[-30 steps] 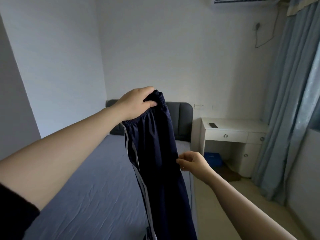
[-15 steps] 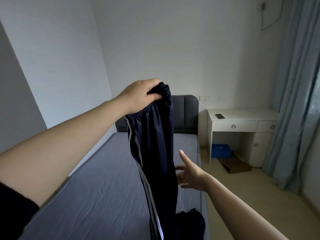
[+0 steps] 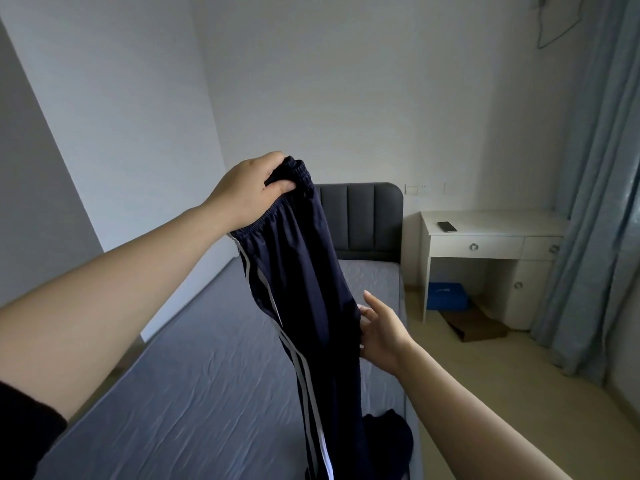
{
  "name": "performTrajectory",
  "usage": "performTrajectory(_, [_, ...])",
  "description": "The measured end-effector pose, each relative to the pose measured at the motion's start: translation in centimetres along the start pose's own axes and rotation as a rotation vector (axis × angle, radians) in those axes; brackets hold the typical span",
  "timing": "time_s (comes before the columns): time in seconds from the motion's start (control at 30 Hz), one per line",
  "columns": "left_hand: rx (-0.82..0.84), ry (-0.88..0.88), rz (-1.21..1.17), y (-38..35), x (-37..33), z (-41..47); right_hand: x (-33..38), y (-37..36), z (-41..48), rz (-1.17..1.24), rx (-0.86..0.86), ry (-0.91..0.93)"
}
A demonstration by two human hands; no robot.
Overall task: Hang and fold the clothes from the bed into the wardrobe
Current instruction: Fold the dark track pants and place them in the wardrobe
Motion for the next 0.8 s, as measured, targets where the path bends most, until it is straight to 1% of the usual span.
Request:
performTrajectory(0.1, [0.057,0.059,0.01,-0.5,1.5,-1.3,1.2,2.2,-0.3,-0.09,-0.165,0.043])
performTrajectory(0.17, [0.1,0.106,0.018,-1.0,2.6,-2.4,2.1,3.9,-0.6,-0.146,-0.279,0.105])
performTrajectory(0.27, [0.167,0.142,-0.012,-1.6,3.7,-3.9,3.4,6.0,-1.4,-0.161,-0.351,0.187])
performTrajectory(0.33, [0.232,0.159,0.043,-2.1,4.4,-4.5,4.7,7.2,-2.0,-0.212,-0.361,0.24])
performTrajectory(0.37, [0.254,0.159,0.09,-2.2,4.5,-4.8,5.5,7.6,-2.4,-0.27,-0.374,0.273])
performTrajectory(0.43, [0.245,0.165,0.12,-2.3,4.7,-5.2,7.1,8.2,-3.2,-0.493,-0.463,0.379])
performTrajectory(0.5, [0.191,0.191,0.052,-2.4,4.7,-5.4,8.4,8.4,-4.2,-0.753,-0.632,0.517])
performTrajectory(0.53, [0.16,0.214,-0.001,-2.4,4.6,-5.4,8.8,8.4,-4.5,-0.831,-0.692,0.562])
performTrajectory(0.6, [0.115,0.251,-0.089,-2.5,4.2,-5.2,9.2,8.7,-4.9,-0.87,-0.708,0.566])
performTrajectory(0.7, [0.1,0.248,-0.16,-2.7,3.5,-4.3,9.3,9.8,-5.6,-0.867,-0.638,0.455])
performTrajectory(0.73, [0.097,0.243,-0.174,-2.7,3.3,-3.9,9.2,10.1,-5.9,-0.882,-0.623,0.435])
performTrajectory(0.8, [0.088,0.229,-0.187,-2.8,2.8,-3.3,8.6,10.5,-6.2,-0.838,-0.608,0.425])
Point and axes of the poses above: each hand's wrist, its own z-axis towards the middle knuckle, its own y-axis out of the back of the hand, x = y × z, the point moved 4 cm from there along z, towards the middle knuckle, and after that the axes turned 12 degrees about -y, right-handed, at the moved point
